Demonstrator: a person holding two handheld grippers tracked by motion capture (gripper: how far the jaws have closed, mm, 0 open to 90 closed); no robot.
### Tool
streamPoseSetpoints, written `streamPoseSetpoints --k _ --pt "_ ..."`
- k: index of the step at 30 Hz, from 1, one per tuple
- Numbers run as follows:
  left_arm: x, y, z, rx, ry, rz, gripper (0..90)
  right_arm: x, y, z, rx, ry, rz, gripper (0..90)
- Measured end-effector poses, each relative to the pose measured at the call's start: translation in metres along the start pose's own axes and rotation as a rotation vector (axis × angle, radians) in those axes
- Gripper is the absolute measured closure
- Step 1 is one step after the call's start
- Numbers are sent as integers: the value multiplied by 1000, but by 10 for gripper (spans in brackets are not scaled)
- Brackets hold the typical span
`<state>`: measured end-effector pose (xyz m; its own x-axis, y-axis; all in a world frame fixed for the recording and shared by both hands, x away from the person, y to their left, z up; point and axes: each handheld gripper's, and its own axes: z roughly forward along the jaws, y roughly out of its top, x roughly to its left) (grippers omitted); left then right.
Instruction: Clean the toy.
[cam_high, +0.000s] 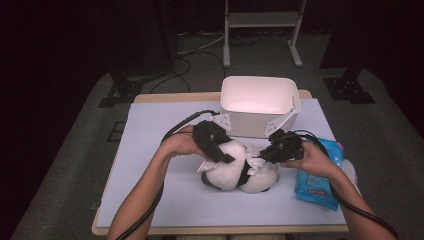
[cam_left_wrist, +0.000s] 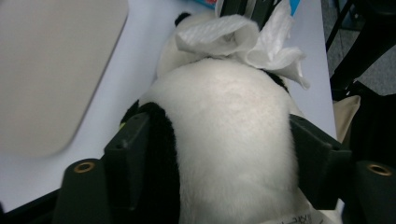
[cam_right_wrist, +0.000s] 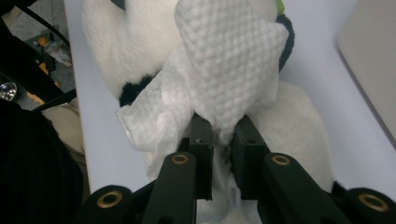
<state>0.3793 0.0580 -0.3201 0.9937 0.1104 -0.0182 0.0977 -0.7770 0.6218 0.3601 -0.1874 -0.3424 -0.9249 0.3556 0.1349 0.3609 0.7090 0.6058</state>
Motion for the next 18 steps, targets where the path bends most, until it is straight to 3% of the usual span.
streamPoseSetpoints --k 6,10,18 --pt "-12 -12 -8 -14 11 -49 114 20 14 9 54 -24 -54 801" --pt "-15 -17 -16 -43 36 -70 94 30 18 11 85 -30 -79 801" --pt "-21 -29 -22 -63 80 -109 62 36 15 13 86 -1 -89 801"
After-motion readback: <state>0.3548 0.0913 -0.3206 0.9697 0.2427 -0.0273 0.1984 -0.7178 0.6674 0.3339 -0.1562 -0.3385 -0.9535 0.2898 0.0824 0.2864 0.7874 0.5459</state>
